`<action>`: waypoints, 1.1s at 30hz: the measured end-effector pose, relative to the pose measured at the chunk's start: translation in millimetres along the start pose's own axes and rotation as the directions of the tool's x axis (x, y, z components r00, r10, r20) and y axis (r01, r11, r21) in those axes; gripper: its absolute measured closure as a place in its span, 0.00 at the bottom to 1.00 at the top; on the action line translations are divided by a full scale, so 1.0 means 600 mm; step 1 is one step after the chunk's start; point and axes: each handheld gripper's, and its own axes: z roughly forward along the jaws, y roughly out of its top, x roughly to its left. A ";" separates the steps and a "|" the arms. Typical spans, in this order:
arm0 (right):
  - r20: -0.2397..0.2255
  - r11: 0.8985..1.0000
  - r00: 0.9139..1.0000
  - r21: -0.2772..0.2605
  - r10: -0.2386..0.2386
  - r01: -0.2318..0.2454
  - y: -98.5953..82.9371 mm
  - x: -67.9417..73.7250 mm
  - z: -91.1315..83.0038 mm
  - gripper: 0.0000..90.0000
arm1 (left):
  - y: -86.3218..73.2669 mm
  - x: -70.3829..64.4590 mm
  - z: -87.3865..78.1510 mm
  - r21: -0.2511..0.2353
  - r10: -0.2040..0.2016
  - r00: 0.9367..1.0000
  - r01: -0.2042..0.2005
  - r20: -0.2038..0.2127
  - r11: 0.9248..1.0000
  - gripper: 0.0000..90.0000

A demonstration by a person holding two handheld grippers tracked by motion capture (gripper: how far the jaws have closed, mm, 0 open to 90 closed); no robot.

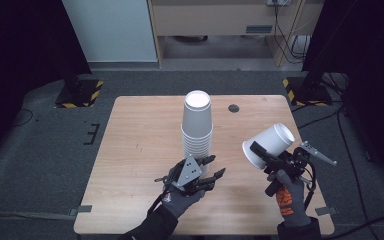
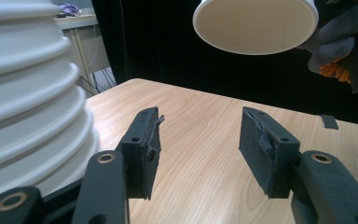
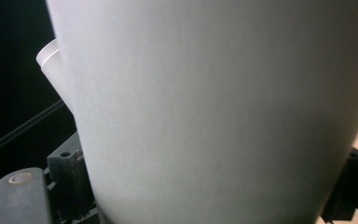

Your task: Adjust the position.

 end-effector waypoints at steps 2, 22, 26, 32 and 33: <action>0.001 1.000 1.000 0.001 0.002 -0.002 0.000 0.000 0.000 0.16 | 0.001 -0.002 0.009 -0.006 0.004 1.000 -0.004 0.002 1.000 0.54; 0.002 1.000 1.000 0.008 0.012 -0.012 -0.003 -0.003 0.001 0.16 | 0.021 -0.006 0.088 -0.091 -0.058 0.997 0.062 0.048 0.994 0.55; -0.003 1.000 1.000 0.008 0.014 -0.014 -0.003 -0.003 0.001 0.16 | 0.032 -0.002 0.093 -0.111 -0.058 0.997 0.062 0.046 0.992 0.55; -0.015 1.000 1.000 0.011 0.024 -0.023 -0.003 -0.002 0.002 0.16 | 0.047 0.000 0.106 -0.139 -0.048 0.998 0.054 0.048 0.989 0.56; -0.019 1.000 0.999 0.012 0.026 -0.026 -0.004 -0.002 0.003 0.16 | 0.050 0.000 0.109 -0.144 -0.045 0.998 0.051 0.046 0.988 0.56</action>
